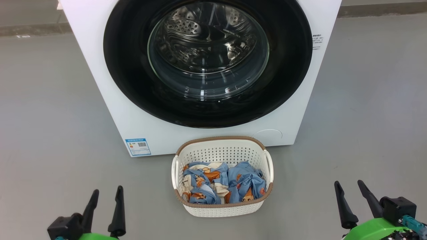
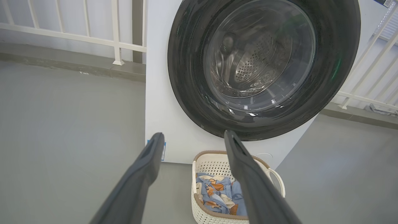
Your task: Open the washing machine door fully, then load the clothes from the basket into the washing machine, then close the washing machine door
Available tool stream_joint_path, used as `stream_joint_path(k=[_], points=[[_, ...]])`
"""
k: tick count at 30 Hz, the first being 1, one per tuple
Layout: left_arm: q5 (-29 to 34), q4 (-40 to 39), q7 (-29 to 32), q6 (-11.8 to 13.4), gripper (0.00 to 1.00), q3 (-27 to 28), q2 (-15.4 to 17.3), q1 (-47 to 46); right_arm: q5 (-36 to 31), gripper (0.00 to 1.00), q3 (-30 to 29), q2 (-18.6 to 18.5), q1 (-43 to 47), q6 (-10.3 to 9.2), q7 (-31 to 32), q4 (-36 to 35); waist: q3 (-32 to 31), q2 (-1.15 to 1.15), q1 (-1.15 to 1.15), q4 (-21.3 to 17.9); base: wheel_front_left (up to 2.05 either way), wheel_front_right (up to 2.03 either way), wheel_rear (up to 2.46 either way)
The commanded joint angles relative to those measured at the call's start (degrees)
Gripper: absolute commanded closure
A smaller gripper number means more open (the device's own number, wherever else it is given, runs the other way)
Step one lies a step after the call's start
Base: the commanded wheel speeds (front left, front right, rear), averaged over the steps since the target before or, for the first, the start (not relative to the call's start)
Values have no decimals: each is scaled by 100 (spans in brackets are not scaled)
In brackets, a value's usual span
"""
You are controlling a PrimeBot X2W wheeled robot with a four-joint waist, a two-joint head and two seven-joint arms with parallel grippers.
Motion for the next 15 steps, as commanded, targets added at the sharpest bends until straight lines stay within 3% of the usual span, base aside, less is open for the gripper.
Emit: stream_joint_path(k=[1, 15], points=[[135, -94, -82, 36, 0, 146, 91, -296, -208, 0, 131, -86, -230, 8, -102, -145, -2, 0, 0, 1, 0, 0, 0], [895, 148, -325, 113, 0, 32, 101, -399, -1172, 0, 173, -132, -266, 9, -355, -111, -17, 0, 0, 5, 0, 0, 0]])
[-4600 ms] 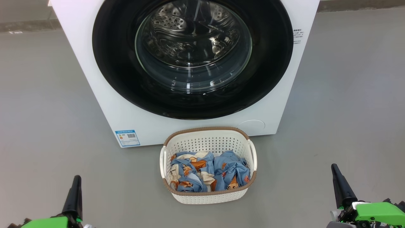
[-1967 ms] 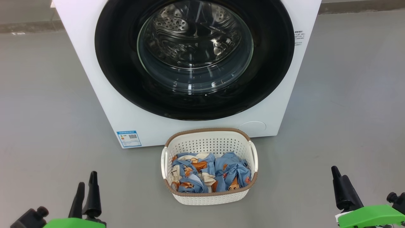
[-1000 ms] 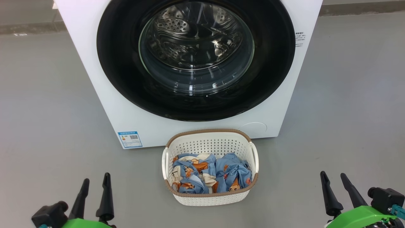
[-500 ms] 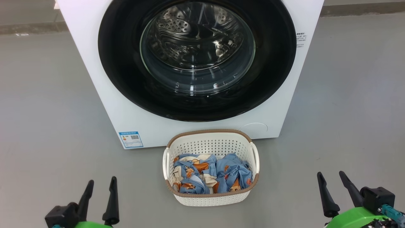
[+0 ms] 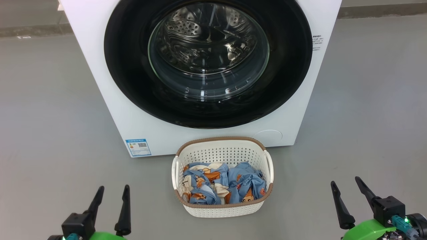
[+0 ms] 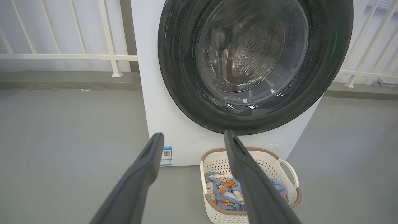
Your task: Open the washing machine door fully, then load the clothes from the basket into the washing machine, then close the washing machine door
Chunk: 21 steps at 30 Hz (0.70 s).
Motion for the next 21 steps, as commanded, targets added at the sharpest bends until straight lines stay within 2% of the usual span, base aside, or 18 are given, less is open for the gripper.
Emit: stream_joint_path(k=[1, 21], points=[[133, -106, -79, 70, 0, 159, 99, -271, -142, 0, 156, -84, -218, 9, -84, -127, -1, 0, 0, 1, 0, 0, 0], [30, -37, -79, 160, 0, 138, 95, -270, 144, 0, 316, -67, -227, 9, -107, -244, 8, 0, 0, 5, 0, 0, 0]])
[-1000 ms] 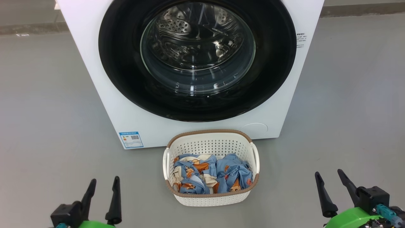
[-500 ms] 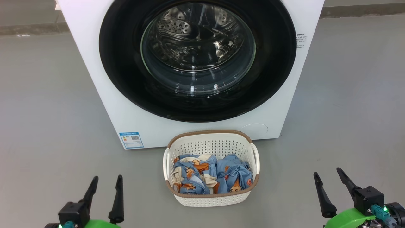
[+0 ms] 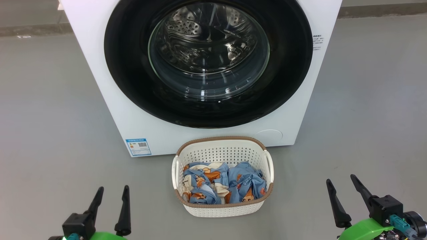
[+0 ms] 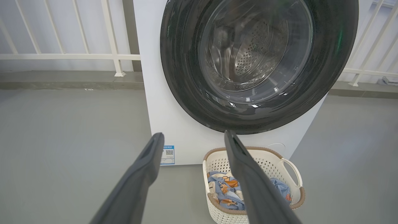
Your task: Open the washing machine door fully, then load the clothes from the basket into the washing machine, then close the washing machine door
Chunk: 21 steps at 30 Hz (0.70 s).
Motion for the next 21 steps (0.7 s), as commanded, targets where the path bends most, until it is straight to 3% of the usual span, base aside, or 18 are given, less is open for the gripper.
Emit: stream_joint_path(k=[1, 21], points=[[-23, -89, -70, 66, 0, 155, 94, -228, 22, 0, 165, -72, -227, 9, -58, -162, 1, 0, 0, 3, 0, 0, 0], [-50, -81, -70, 149, 0, 105, 92, -238, 207, 0, 305, -151, -272, 9, -77, -133, 36, 0, 0, 28, 0, 0, 0]])
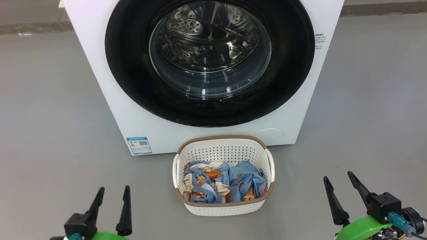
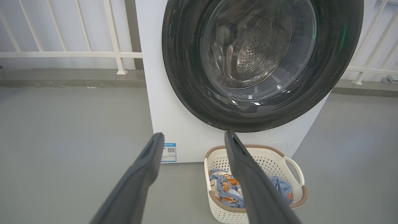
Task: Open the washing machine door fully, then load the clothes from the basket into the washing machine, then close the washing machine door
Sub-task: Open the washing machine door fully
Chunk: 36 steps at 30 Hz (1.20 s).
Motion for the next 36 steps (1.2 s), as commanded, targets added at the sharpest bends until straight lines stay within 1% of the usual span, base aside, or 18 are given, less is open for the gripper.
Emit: stream_joint_path(k=[1, 10, 17, 23, 36], points=[[-36, -94, -70, 51, 0, 174, 93, -236, 105, 0, 134, -82, -220, 9, -63, -121, 1, 0, 0, -1, 0, 0, 0], [-5, -93, -70, 72, 0, 182, 93, -245, 125, 0, 118, -81, -217, 9, -68, -125, 20, 0, 0, -12, 2, 2, -3], [27, -75, -70, 76, 0, 187, 93, -262, 141, 0, 107, -77, -219, 9, -70, -121, 30, 0, 0, -12, 44, 44, -87], [37, -66, -70, 77, 0, 193, 93, -275, 155, 0, 103, -76, -225, 9, -72, -104, 28, 0, 0, -10, 90, 90, -180], [40, -84, -70, 80, 0, 213, 92, -298, 187, 0, 94, -72, -245, 9, -74, -79, 36, 0, 0, -23, 123, 123, -245]])
